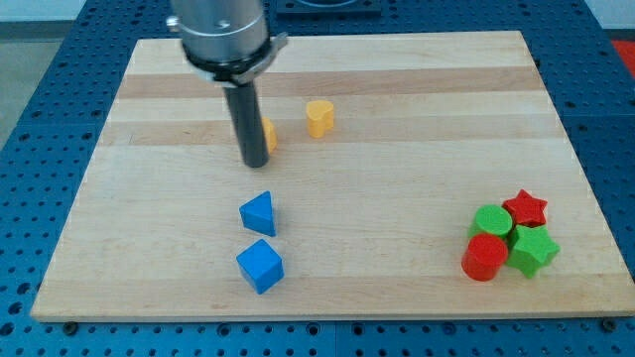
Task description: Slightly push the blue triangle downwards
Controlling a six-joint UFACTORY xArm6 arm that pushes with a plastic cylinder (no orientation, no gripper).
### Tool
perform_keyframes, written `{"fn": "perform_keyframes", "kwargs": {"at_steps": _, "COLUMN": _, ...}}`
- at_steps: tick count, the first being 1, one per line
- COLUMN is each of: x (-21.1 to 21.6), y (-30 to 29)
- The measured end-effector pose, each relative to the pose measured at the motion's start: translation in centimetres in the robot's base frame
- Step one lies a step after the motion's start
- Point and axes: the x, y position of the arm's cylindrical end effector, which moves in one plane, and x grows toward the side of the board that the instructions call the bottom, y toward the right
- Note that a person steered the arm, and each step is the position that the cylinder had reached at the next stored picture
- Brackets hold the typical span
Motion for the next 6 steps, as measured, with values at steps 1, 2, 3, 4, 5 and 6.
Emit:
{"fn": "perform_keyframes", "kwargs": {"at_steps": 1, "x": 0.1, "y": 0.5}}
{"fn": "perform_keyframes", "kwargs": {"at_steps": 2, "x": 1.9, "y": 0.0}}
{"fn": "perform_keyframes", "kwargs": {"at_steps": 3, "x": 5.0, "y": -0.2}}
{"fn": "perform_keyframes", "kwargs": {"at_steps": 4, "x": 8.9, "y": -1.8}}
{"fn": "perform_keyframes", "kwargs": {"at_steps": 5, "x": 12.7, "y": -1.9}}
{"fn": "perform_keyframes", "kwargs": {"at_steps": 6, "x": 11.4, "y": -2.7}}
